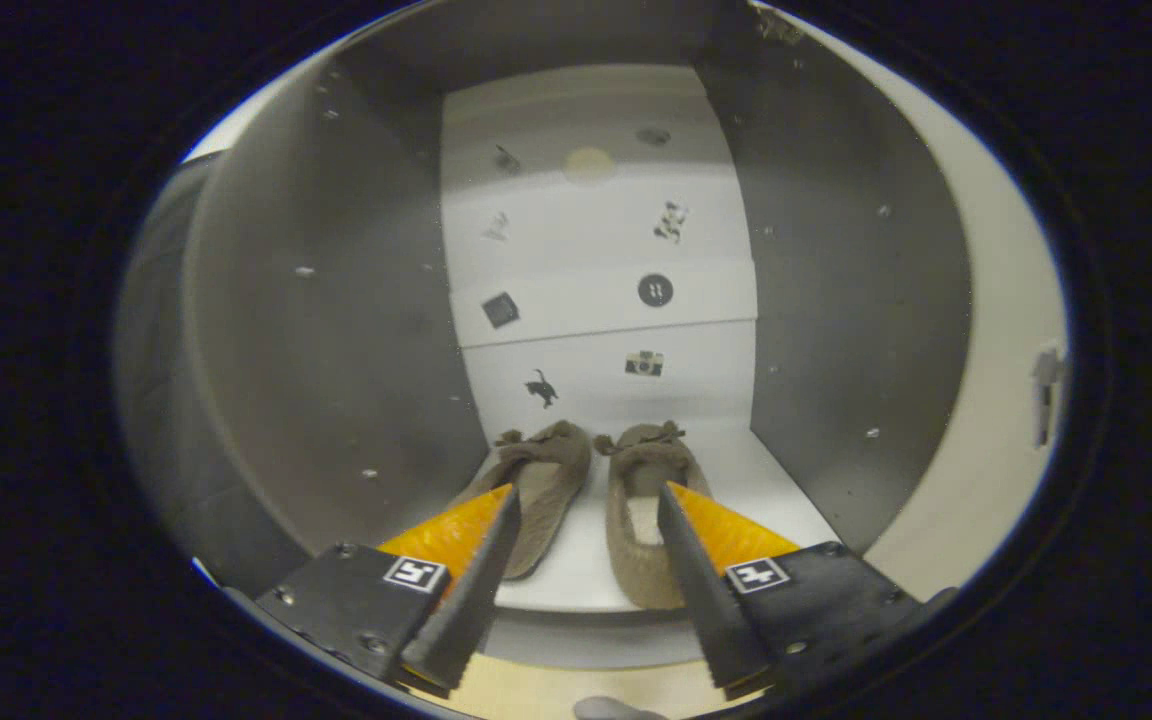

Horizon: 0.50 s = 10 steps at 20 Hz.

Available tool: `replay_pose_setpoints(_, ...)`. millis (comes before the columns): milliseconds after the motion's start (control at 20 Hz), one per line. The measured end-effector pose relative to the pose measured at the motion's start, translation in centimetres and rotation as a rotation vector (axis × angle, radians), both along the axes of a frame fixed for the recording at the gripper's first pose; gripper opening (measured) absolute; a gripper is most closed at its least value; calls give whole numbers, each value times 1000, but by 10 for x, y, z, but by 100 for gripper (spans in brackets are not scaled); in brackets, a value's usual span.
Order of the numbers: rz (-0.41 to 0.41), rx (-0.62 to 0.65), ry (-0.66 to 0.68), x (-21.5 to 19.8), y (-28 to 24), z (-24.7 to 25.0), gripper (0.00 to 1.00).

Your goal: Open the shoe cabinet door, grab the shoes and put them into the shoe cabinet, then close the shoe cabinet door.

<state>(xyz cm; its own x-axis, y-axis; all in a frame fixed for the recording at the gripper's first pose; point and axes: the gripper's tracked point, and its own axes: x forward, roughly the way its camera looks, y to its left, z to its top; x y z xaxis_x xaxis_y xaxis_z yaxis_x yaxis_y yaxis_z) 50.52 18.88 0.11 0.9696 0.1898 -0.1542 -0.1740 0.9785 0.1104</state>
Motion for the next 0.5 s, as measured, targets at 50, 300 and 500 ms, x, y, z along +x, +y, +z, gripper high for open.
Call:
replay_pose_setpoints(50, 20, -1, -9, -23, 1, 2, 93)
replay_pose_setpoints(300, 67, -15, -2, -152, -11, -8, 99)
replay_pose_setpoints(500, 35, -61, -27, -247, -48, -6, 99)
